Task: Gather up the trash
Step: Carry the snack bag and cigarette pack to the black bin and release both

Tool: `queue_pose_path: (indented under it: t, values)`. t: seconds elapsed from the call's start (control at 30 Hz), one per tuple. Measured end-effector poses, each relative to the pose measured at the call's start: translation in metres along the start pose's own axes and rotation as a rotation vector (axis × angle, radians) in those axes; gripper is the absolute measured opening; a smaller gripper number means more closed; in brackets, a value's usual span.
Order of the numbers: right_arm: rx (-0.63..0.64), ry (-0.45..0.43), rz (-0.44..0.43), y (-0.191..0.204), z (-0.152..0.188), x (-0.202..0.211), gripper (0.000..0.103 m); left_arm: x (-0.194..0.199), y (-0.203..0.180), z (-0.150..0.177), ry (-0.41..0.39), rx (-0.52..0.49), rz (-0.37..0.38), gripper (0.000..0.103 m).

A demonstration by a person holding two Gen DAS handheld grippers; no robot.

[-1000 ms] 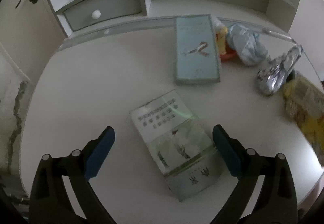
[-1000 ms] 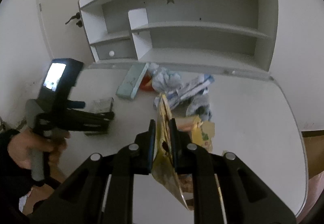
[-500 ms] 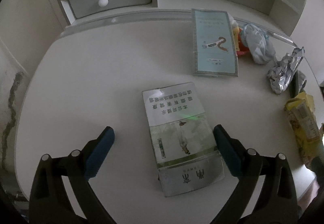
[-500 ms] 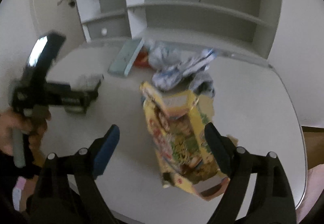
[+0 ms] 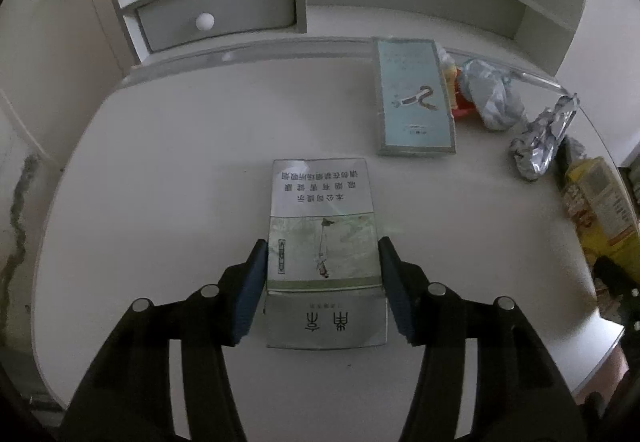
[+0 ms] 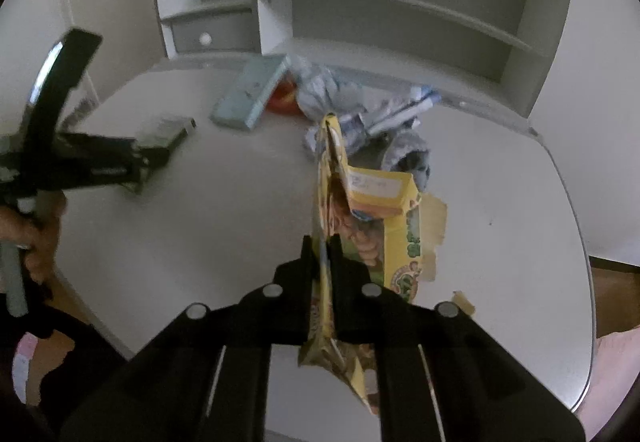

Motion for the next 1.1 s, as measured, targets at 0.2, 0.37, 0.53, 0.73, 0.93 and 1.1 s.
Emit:
queue_pose_path:
  t: [0.2, 0.37, 0.53, 0.73, 0.93, 1.1]
  values:
    - [-0.082, -0.090, -0.015, -0.014, -0.014, 0.034, 0.008, 0.032, -0.024, -0.005, -0.070, -0.056, 0.042, 0.054]
    - [-0.222, -0.219, 0.053, -0.070, -0.016, 0.087, 0.008, 0.066, -0.096, -0.011, -0.121, -0.139, 0.213, 0.054]
    - [-0.384, -0.243, 0.219, -0.152, 0.020, 0.120, 0.008, 0.094, -0.205, -0.006, -0.168, -0.280, 0.421, 0.054]
    - [-0.656, -0.198, 0.409, -0.253, 0.116, 0.144, 0.008, 0.117, -0.344, 0.039, -0.161, -0.475, 0.667, 0.054]
    - [-0.860, -0.106, 0.493, -0.312, 0.211, 0.152, 0.008, 0.114, -0.446, 0.108, -0.043, -0.659, 0.806, 0.054]
    - [-1.051, 0.060, 0.490, -0.340, 0.308, 0.143, 0.008, 0.089, -0.500, 0.162, 0.058, -0.781, 0.861, 0.054]
Point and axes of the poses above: each gripper's, at about its wrist camera, not at the fingertips, and x roughly against the way its jaws point, y to its left, z to its underside, the point moved 8 cm from there along -x, roughly the way its jaws point, and after that the axes turned 5 degrees about -y, right-handed, at the moved point
